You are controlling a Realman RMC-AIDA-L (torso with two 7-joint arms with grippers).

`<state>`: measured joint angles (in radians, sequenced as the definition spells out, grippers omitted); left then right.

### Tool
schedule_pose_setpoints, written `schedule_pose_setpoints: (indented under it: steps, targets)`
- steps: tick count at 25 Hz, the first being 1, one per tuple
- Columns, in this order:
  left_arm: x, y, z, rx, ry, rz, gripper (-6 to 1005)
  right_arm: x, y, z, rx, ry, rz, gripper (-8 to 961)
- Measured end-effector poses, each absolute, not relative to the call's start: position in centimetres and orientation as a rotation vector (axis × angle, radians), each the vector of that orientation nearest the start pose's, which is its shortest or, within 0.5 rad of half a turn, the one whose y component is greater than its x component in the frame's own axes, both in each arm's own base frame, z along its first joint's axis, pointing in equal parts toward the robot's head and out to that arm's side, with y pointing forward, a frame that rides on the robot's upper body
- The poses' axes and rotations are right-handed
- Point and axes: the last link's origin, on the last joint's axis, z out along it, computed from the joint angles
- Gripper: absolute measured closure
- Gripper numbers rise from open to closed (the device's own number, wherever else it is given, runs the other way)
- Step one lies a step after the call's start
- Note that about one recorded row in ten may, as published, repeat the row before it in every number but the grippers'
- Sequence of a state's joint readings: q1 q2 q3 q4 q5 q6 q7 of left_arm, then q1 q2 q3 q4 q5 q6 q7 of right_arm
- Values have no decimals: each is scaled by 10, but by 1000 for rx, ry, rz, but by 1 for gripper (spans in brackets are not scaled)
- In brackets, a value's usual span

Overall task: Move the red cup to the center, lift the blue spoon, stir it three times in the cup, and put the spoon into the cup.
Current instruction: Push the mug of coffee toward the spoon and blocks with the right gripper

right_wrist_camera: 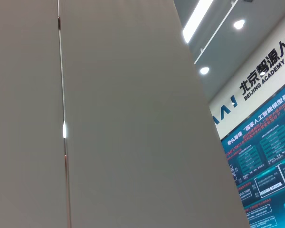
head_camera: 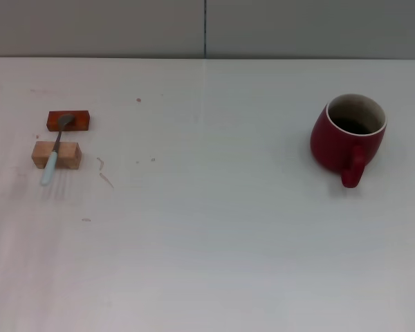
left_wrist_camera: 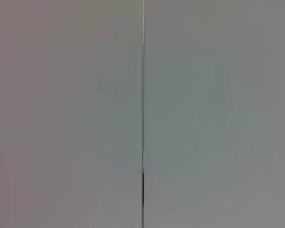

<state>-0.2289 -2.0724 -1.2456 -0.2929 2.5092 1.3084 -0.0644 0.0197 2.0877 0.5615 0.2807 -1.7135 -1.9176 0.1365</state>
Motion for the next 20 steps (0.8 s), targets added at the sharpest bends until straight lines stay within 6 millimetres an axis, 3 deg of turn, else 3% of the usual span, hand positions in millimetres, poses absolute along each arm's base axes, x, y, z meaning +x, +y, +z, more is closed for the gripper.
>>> schedule_pose_setpoints:
  steps: [13, 20]
  targets:
    - [-359, 284, 37, -1289, -464, -698, 163, 359, 154, 56, -918, 336, 863, 393]
    - [-359, 284, 37, -1289, -464, -699, 164, 372, 163, 51, -932, 422, 797, 429]
